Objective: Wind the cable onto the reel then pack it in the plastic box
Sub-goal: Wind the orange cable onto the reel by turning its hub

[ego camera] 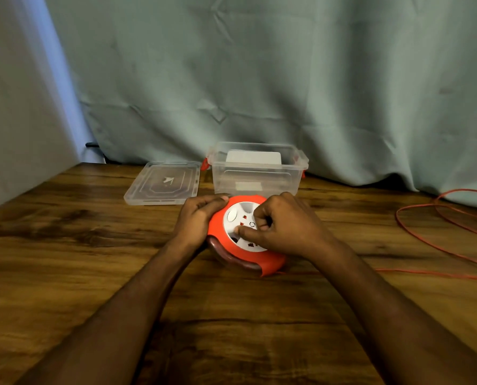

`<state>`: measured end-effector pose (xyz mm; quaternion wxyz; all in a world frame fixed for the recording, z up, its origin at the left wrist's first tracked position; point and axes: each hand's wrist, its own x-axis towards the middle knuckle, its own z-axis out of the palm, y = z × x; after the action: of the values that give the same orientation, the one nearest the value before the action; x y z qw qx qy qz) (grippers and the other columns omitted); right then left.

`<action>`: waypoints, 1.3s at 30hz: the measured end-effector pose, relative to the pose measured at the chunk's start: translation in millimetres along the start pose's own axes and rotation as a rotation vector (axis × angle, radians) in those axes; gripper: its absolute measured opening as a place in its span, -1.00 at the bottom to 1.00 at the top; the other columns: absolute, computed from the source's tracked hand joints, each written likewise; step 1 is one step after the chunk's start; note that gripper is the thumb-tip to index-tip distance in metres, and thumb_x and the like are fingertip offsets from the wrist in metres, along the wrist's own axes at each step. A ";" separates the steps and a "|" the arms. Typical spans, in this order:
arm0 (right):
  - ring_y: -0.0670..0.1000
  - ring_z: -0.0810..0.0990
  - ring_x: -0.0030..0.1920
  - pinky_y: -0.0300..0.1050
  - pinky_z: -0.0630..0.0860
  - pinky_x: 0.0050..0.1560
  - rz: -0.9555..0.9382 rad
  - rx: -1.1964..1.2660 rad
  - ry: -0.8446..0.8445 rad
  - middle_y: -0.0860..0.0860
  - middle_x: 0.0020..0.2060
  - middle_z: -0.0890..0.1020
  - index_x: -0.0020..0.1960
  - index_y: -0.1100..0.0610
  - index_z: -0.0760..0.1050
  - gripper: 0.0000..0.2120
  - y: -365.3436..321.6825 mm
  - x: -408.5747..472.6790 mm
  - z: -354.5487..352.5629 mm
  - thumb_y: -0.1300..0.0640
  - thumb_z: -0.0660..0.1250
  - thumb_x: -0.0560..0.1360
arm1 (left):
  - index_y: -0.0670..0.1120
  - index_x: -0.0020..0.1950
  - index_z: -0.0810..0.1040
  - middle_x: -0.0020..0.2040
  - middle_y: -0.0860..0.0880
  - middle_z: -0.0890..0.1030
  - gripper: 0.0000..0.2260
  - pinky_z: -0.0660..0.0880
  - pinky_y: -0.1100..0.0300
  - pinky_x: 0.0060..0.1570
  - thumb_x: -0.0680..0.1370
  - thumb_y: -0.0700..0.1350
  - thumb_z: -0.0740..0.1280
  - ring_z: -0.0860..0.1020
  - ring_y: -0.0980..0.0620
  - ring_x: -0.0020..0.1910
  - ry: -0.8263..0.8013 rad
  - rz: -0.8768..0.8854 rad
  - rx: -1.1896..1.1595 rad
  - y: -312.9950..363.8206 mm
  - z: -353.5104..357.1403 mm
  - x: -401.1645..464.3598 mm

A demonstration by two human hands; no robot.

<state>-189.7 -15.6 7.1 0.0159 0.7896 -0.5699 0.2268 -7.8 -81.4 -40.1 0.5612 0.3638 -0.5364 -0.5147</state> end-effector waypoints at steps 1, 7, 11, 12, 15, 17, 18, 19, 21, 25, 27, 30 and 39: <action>-0.12 0.52 -0.39 -0.16 0.31 -0.33 -0.006 0.037 -0.002 -0.13 -0.55 0.48 -0.43 0.10 0.41 -0.44 2.7 -0.1 -1.2 -0.28 0.49 0.48 | -0.15 0.00 0.73 -0.09 -0.23 0.74 -0.85 0.62 -0.04 -0.06 0.59 -0.19 0.35 0.69 -0.24 -0.14 0.000 -0.004 -0.003 0.0 -0.4 -0.1; -0.13 0.51 -0.34 -0.08 0.45 -0.32 -0.155 0.174 -0.028 -0.32 -0.31 0.58 -0.09 -0.08 0.53 -0.78 25.3 1.6 -20.1 0.12 0.56 0.41 | -0.11 -0.06 0.74 -0.13 -0.21 0.74 -0.85 0.60 -0.04 -0.07 0.58 -0.19 0.37 0.69 -0.19 -0.19 -0.013 -0.017 -0.027 1.3 -1.4 -0.3; -0.16 0.44 -0.36 0.03 0.48 -0.30 -0.139 0.250 -0.178 -0.34 -0.23 0.63 0.13 -0.12 0.60 -0.60 38.6 2.0 -26.3 0.20 0.59 0.40 | -0.13 -0.05 0.74 -0.14 -0.19 0.75 -0.85 0.62 0.01 -0.12 0.58 -0.22 0.36 0.69 -0.17 -0.19 -0.027 -0.015 -0.033 2.5 -0.3 -0.8; -0.14 0.41 -0.37 0.04 0.47 -0.30 -0.142 0.272 -0.192 -0.26 -0.20 0.67 0.15 -0.15 0.60 -0.58 40.8 2.3 -25.6 0.20 0.60 0.40 | -0.12 -0.04 0.74 -0.13 -0.19 0.75 -0.85 0.63 0.03 -0.14 0.57 -0.22 0.36 0.69 -0.17 -0.19 -0.034 -0.013 -0.040 2.4 -0.2 -1.1; -0.20 0.49 -0.35 -0.09 0.45 -0.32 -0.133 0.275 -0.224 -0.41 -0.23 0.61 0.18 -0.14 0.62 -0.55 42.6 2.4 -22.0 0.25 0.57 0.41 | -0.14 0.03 0.73 -0.08 -0.22 0.75 -0.85 0.64 0.00 -0.11 0.57 -0.21 0.36 0.70 -0.21 -0.15 -0.065 -0.010 -0.035 0.5 -1.8 -1.3; -0.27 0.59 -0.25 -0.22 0.49 -0.30 -0.126 0.271 -0.232 -0.49 -0.19 0.59 0.19 -0.13 0.60 -0.54 40.8 1.6 -20.4 0.27 0.56 0.41 | -0.15 0.04 0.73 -0.06 -0.23 0.74 -0.85 0.64 -0.03 -0.06 0.58 -0.20 0.36 0.70 -0.24 -0.12 -0.077 -0.014 -0.014 -0.8 -2.0 -0.9; -0.26 0.63 -0.20 -0.23 0.52 -0.30 -0.121 0.276 -0.232 -0.45 -0.15 0.61 0.19 -0.14 0.58 -0.53 40.0 1.3 -20.0 0.27 0.55 0.41 | -0.16 0.04 0.73 -0.06 -0.23 0.74 -0.85 0.64 -0.03 -0.06 0.58 -0.19 0.36 0.70 -0.24 -0.12 -0.074 -0.018 -0.005 -1.2 -2.0 -0.5; -0.23 0.65 -0.17 -0.23 0.55 -0.30 -0.114 0.282 -0.235 -0.38 -0.10 0.64 0.19 -0.16 0.55 -0.53 39.6 1.3 -19.4 0.26 0.56 0.41 | -0.16 0.04 0.73 -0.07 -0.23 0.74 -0.85 0.63 -0.02 -0.07 0.58 -0.19 0.36 0.70 -0.23 -0.12 -0.069 -0.022 -0.002 -1.1 -2.3 -0.4; -0.18 0.65 -0.21 -0.12 0.58 -0.33 -0.109 0.285 -0.237 -0.22 -0.04 0.67 0.19 -0.19 0.50 -0.49 39.1 0.7 -19.0 0.23 0.58 0.40 | -0.18 0.04 0.72 -0.06 -0.24 0.74 -0.85 0.64 -0.03 -0.06 0.58 -0.19 0.36 0.70 -0.24 -0.12 -0.062 -0.024 -0.001 -0.8 -2.5 0.2; -0.01 0.67 -0.20 0.19 0.65 -0.26 -0.095 0.302 -0.209 -0.14 0.16 0.68 0.19 -0.21 0.41 -0.39 35.0 -1.0 -21.0 0.16 0.64 0.31 | -0.19 0.06 0.72 -0.05 -0.25 0.74 -0.84 0.64 -0.07 -0.04 0.58 -0.17 0.37 0.70 -0.27 -0.11 -0.060 -0.044 0.003 -1.7 -2.4 1.4; -0.16 0.67 -0.14 0.09 0.69 -0.20 -0.074 0.291 -0.197 -0.21 0.16 0.67 0.19 -0.22 0.38 -0.34 32.7 -2.0 -22.2 0.11 0.68 0.28 | -0.19 0.07 0.71 -0.06 -0.24 0.74 -0.83 0.65 -0.03 -0.10 0.58 -0.16 0.38 0.71 -0.25 -0.13 -0.061 -0.053 0.006 -2.1 -2.5 1.6; -0.19 0.66 -0.08 0.05 0.70 -0.17 -0.052 0.250 -0.173 -0.23 0.07 0.65 0.18 -0.22 0.37 -0.34 27.9 -4.0 -22.4 -0.02 0.70 0.25 | -0.21 0.08 0.70 -0.08 -0.25 0.74 -0.83 0.64 0.05 -0.19 0.57 -0.16 0.38 0.70 -0.20 -0.19 -0.056 -0.055 0.003 -1.6 -2.3 1.3; -0.16 0.58 -0.16 -0.02 0.56 -0.21 -0.068 0.124 -0.030 -0.18 -0.10 0.65 0.17 -0.20 0.39 -0.36 20.7 -3.6 -13.8 -0.22 0.64 0.22 | -0.17 -0.02 0.71 -0.10 -0.22 0.71 -0.87 0.59 0.00 -0.08 0.58 -0.24 0.36 0.66 -0.21 -0.14 0.012 0.012 -0.040 -3.3 -1.2 3.5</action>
<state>-214.1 -15.7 13.3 -0.0336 0.8114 -0.5276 0.2492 -7.5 -85.6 -42.6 0.5747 0.3525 -0.5248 -0.5197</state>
